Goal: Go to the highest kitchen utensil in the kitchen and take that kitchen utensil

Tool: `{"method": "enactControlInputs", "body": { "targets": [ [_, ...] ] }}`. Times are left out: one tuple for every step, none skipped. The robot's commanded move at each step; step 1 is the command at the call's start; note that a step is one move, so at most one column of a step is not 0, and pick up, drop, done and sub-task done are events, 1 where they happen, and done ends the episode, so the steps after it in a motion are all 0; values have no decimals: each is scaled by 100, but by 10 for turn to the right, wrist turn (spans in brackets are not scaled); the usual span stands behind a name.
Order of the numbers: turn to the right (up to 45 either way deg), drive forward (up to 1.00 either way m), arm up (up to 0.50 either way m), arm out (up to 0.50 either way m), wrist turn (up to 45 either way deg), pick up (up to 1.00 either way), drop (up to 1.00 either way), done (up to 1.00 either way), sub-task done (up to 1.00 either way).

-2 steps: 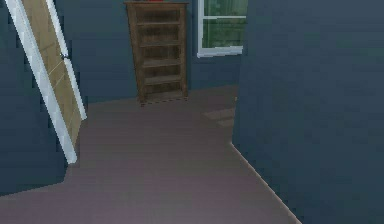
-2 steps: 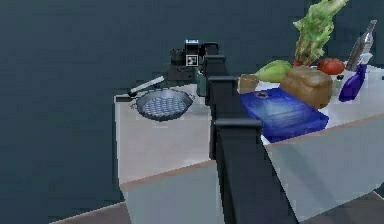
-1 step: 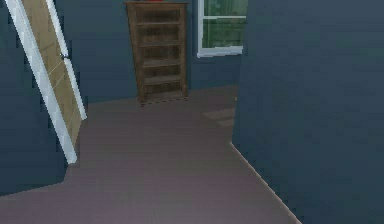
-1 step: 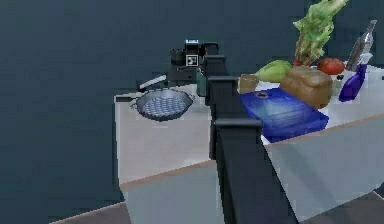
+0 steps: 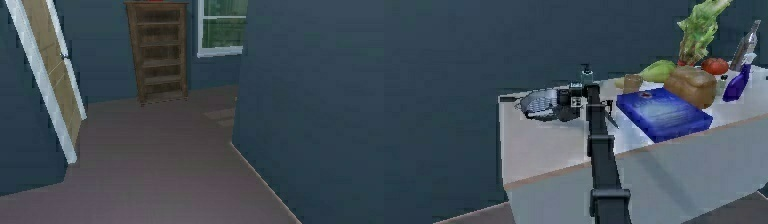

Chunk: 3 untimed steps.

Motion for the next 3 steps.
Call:
{"method": "enactControlInputs", "body": {
  "targets": [
    [0, 0, 0, 0, 0, 100, 0, 0, 0],
    [0, 0, 10, 0, 0, 0, 0, 0, 0],
    [0, 0, 0, 0, 0, 0, 0, 100, 0]
  ]
}}
